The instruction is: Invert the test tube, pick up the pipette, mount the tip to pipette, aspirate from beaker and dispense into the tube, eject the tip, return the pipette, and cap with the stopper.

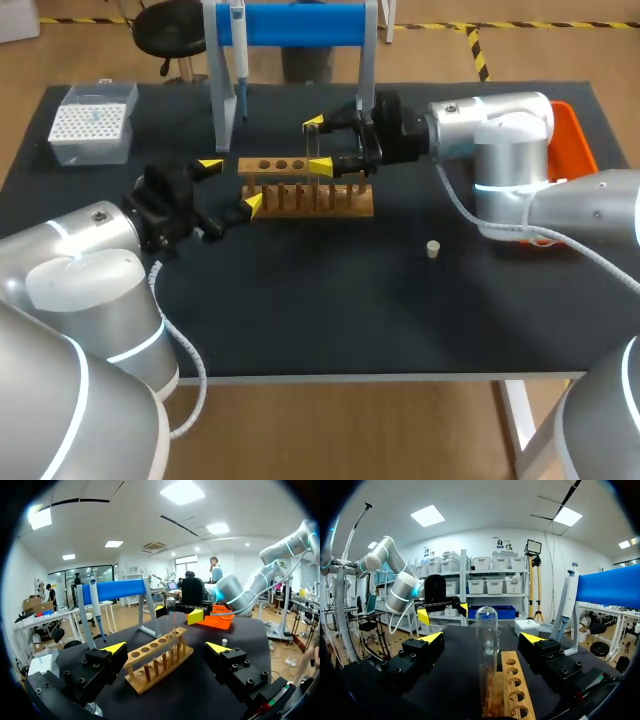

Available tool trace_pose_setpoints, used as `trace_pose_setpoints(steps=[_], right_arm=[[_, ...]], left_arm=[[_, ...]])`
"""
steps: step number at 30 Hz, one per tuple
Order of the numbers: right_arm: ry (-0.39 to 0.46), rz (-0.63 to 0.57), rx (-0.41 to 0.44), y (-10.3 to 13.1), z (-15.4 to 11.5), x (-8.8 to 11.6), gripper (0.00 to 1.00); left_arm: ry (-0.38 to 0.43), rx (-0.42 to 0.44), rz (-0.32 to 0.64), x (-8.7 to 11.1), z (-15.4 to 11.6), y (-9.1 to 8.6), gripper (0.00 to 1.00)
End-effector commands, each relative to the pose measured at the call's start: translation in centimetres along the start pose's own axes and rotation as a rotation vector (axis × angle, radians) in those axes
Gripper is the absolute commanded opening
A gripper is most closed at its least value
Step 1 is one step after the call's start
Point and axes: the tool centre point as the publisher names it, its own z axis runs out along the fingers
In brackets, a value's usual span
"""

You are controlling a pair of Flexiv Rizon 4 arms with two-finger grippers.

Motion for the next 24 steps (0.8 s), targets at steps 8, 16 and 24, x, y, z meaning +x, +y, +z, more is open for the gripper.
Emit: trace_pose_setpoints(steps=[8, 16, 24], right_arm=[[0.000, 0.014, -0.008, -0.26, 0.76, -0.52, 1.00], [0.005, 0.014, -0.010, -0.37, 1.00, -0.70, 0.49], [0.008, 0.009, -0.008, -0.40, 1.04, -0.78, 0.44]], left_arm=[[-0.003, 0.007, 0.001, 0.08, -0.06, 0.16, 1.00], [-0.003, 0.007, 0.001, 0.08, -0.06, 0.16, 1.00], [-0.003, 0.007, 0.001, 0.08, -0.06, 0.16, 1.00]])
